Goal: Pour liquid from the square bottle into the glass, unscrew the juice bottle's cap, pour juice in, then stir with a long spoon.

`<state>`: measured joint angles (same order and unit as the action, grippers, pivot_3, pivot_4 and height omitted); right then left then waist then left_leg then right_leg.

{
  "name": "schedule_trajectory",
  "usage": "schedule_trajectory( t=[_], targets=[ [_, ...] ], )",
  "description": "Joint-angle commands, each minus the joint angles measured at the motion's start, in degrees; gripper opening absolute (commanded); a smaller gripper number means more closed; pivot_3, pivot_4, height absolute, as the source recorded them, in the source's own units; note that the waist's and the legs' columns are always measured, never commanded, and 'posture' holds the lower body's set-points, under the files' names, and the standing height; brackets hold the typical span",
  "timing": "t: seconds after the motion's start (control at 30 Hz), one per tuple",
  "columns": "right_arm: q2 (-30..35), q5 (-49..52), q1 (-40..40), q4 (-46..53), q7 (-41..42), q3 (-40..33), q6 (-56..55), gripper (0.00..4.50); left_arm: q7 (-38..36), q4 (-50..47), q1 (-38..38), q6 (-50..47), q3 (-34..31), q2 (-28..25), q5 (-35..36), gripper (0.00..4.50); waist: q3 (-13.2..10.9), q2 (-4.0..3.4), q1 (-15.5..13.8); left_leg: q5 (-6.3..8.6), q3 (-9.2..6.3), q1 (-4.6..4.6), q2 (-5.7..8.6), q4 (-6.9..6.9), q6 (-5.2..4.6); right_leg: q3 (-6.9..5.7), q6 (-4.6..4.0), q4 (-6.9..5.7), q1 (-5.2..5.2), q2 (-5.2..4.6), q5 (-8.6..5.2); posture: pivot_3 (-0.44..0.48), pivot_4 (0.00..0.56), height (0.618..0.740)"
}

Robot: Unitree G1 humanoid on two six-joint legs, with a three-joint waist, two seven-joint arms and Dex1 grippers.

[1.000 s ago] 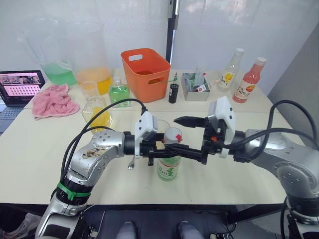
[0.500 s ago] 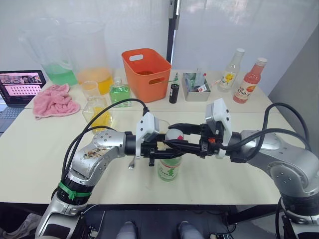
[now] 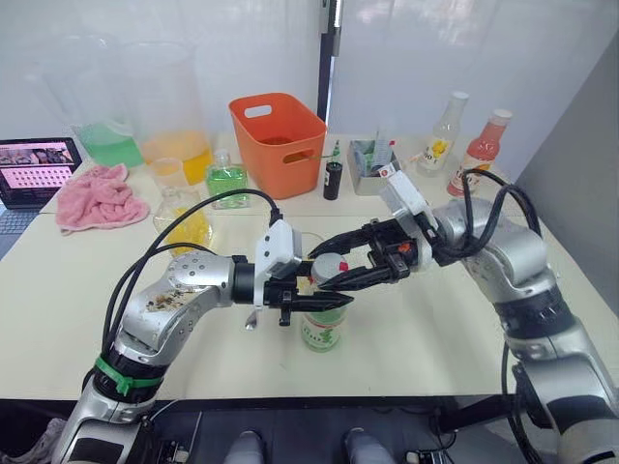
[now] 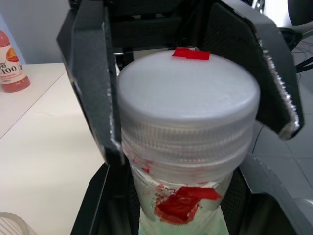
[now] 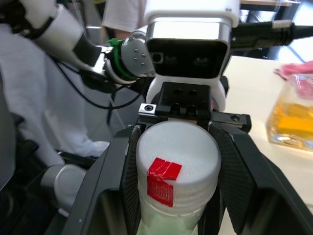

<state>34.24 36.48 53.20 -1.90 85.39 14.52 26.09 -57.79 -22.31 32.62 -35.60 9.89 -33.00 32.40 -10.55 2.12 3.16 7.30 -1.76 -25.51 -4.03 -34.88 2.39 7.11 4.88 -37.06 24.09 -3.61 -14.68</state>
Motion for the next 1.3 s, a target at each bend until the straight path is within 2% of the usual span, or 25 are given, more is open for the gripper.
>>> schedule_trajectory(
  t=[0.03,0.1,0.17,0.33,0.43,0.57,0.67,0.8,0.87,1.0,1.17,1.3],
  targets=[
    [-0.04,-0.69,3.73,-2.47,6.71,1.52,-2.98,1.72,1.46,-2.84,-1.07,-2.93,-0.85,-1.16,1.2,1.52,-0.01,-0.01,0.07,0.0,0.0,0.0,0.0,0.0,0.0,0.01,0.0,0.0,0.01,0.0,0.0,0.0,0.15,0.725],
    [0.44,-0.52,4.87,-4.32,7.11,2.66,-2.41,1.72,2.17,-3.68,-1.31,-3.63,-1.04,-1.46,1.58,1.52,0.0,-0.01,0.14,0.0,-0.01,0.0,-0.01,0.01,0.0,0.0,0.0,-0.02,0.01,0.01,0.0,0.0,0.15,0.725],
    [0.59,-0.38,5.46,-5.55,7.11,2.78,-2.28,2.75,2.63,-4.15,-1.43,-4.08,-1.1,-1.53,1.9,1.52,0.0,-0.01,0.21,0.0,-0.01,0.0,-0.01,0.02,0.0,0.0,-0.01,-0.02,0.02,0.01,0.0,0.0,0.15,0.725],
    [1.96,-0.41,5.03,-6.9,6.91,-0.46,-1.47,4.38,3.06,-4.65,-1.71,-4.37,-1.06,-1.49,2.46,1.52,-0.01,-0.01,0.18,0.0,-0.02,0.0,-0.01,0.02,0.0,0.0,-0.02,-0.02,0.03,0.01,-0.01,0.0,0.15,0.725],
    [3.14,-0.32,3.69,-5.97,5.71,-2.57,-0.6,4.45,3.07,-4.61,-1.76,-4.24,-0.96,-1.36,2.46,1.52,-0.01,-0.01,0.11,0.0,-0.01,-0.01,-0.01,0.03,0.0,-0.01,-0.02,-0.01,0.03,0.01,-0.01,0.0,0.15,0.725],
    [6.95,4.18,-4.68,5.55,-3.88,-10.5,6.52,4.45,2.96,-3.7,-1.8,-3.48,-0.37,-0.69,1.97,1.52,-0.01,-0.01,-0.56,0.0,-0.02,-0.01,-0.01,0.06,0.01,-0.01,-0.05,-0.01,0.03,0.01,-0.03,0.0,0.15,0.725],
    [7.59,6.29,-7.84,11.02,-7.84,-13.21,9.97,4.45,2.93,-3.44,-1.81,-3.3,-0.22,-0.46,1.87,1.52,0.0,-0.03,-0.42,0.01,-0.01,-0.02,-0.01,0.07,0.01,0.01,-0.07,-0.02,0.06,0.01,-0.05,0.0,0.15,0.725],
    [5.37,13.05,-20.57,28.04,-27.87,-20.64,20.08,4.45,1.88,-1.19,-1.65,-0.74,0.39,0.61,0.82,1.52,0.03,-0.03,-0.84,0.01,-0.12,0.03,-0.01,0.05,0.01,-0.07,-0.08,-0.04,-0.02,0.05,-0.07,0.0,0.15,0.725],
    [4.58,14.41,-23.07,31.86,-33.25,-22.77,21.35,4.45,1.58,-0.7,-1.61,-0.28,0.54,0.78,0.69,1.52,0.03,-0.03,-0.92,0.01,-0.12,0.0,0.0,0.02,0.01,-0.04,-0.08,-0.02,-0.04,0.05,-0.07,0.0,0.15,0.725],
    [4.39,16.1,-25.92,37.52,-43.8,-24.81,25.53,4.45,0.53,0.84,-1.29,0.78,1.05,1.18,0.45,1.52,0.03,-0.05,-0.82,-0.01,-0.08,-0.02,0.02,-0.1,0.02,0.05,-0.1,0.0,-0.04,0.04,-0.03,0.0,0.15,0.725],
    [-0.23,13.73,-28.17,44.47,-60.17,-24.83,27.78,4.45,-0.9,2.79,-0.81,2.05,1.51,1.94,0.09,1.52,0.1,-0.04,-0.71,-0.01,-0.09,0.02,0.01,-0.08,0.02,0.06,-0.36,0.0,-0.05,0.04,-0.15,0.0,0.15,0.725],
    [-2.28,18.27,-28.99,46.94,-65.84,-24.43,30.97,4.45,-1.71,5.21,0.15,3.04,2.27,2.93,-0.79,1.52,0.2,-0.02,-0.72,-0.04,-0.09,0.03,0.01,-0.1,0.07,0.06,-0.42,0.0,-0.09,0.04,-0.13,0.0,0.15,0.725]
  ],
)
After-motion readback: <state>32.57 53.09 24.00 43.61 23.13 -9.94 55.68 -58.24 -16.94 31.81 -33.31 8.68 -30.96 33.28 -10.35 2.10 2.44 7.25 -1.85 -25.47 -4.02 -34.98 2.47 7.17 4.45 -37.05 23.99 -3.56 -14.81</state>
